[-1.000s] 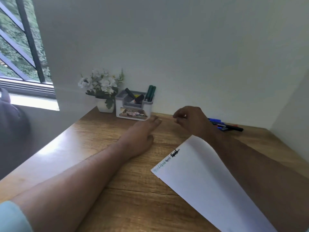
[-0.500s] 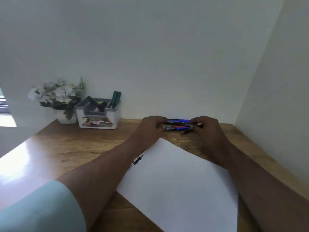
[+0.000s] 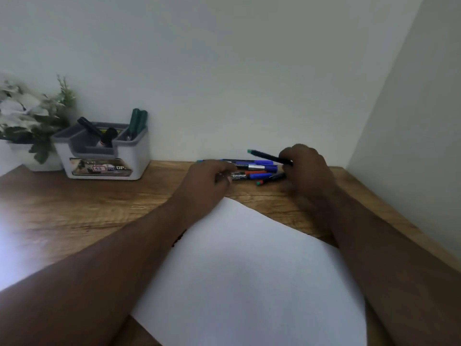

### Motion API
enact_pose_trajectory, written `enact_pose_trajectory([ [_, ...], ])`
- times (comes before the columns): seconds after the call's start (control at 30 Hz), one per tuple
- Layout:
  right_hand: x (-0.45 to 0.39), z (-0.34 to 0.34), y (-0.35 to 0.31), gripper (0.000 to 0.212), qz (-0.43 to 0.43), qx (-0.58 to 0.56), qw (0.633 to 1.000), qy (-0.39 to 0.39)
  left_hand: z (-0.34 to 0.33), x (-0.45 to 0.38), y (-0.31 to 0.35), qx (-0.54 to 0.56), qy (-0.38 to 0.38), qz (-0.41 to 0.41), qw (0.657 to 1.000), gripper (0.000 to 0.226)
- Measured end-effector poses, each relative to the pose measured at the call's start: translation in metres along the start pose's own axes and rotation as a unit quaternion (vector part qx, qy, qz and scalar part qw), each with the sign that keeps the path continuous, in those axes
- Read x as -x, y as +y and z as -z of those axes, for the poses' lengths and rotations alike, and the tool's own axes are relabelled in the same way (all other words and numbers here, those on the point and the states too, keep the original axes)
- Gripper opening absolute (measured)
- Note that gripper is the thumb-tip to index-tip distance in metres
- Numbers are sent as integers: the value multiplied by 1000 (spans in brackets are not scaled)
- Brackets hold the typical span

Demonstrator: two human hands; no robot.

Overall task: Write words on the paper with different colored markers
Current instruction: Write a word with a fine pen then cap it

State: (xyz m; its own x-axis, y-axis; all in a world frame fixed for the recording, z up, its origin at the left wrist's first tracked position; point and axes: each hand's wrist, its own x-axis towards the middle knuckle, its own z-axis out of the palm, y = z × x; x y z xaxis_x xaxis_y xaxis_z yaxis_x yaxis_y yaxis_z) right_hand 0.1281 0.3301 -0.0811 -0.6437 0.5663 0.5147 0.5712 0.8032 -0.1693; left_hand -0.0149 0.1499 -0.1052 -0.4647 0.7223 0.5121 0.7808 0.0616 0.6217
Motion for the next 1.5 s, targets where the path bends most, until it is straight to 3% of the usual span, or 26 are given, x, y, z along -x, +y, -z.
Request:
enact_pose_trajectory([
  [0.07,3,8,-16,13,-45,-164,983,66,3,3,2,20,16,-1,1000,31],
  [0.1,6,16,-30,16,-81,-301,948,71,6,5,5,43,28,-1,999,32],
  [0.17,14,33,-60,18,-131,-556,820,7,14,10,15,91,47,-4,995,37],
  [0.2,19,40,-73,17,-135,-624,769,-37,21,13,22,111,53,-4,992,41],
  [0.3,42,48,-109,12,-117,-703,690,-126,47,29,43,157,46,1,986,33],
  [0.37,56,49,-125,14,-99,-722,667,-153,68,44,51,126,45,-23,991,18],
  [0.5,79,55,-150,7,-54,-708,682,-176,107,77,50,36,7,-73,997,28],
  [0.57,89,52,-163,7,-28,-702,689,-178,118,92,41,103,-27,-60,993,9],
  [0.6,90,50,-167,7,-23,-708,685,-167,121,99,35,153,-39,-44,986,11],
  [0.73,76,45,-150,24,-112,-792,594,-91,128,113,5,221,-50,65,972,16],
  [0.8,73,42,-138,28,-127,-772,615,-103,126,110,-2,185,-71,91,976,17],
  [0.93,76,23,-139,32,-113,-704,683,-161,116,101,-2,-34,-153,11,988,22],
  [1.07,71,18,-143,29,-76,-625,756,-178,113,94,-8,-98,-187,8,977,23],
  [1.5,71,5,-139,21,-59,-561,799,-207,110,88,-14,-93,-215,12,972,40],
])
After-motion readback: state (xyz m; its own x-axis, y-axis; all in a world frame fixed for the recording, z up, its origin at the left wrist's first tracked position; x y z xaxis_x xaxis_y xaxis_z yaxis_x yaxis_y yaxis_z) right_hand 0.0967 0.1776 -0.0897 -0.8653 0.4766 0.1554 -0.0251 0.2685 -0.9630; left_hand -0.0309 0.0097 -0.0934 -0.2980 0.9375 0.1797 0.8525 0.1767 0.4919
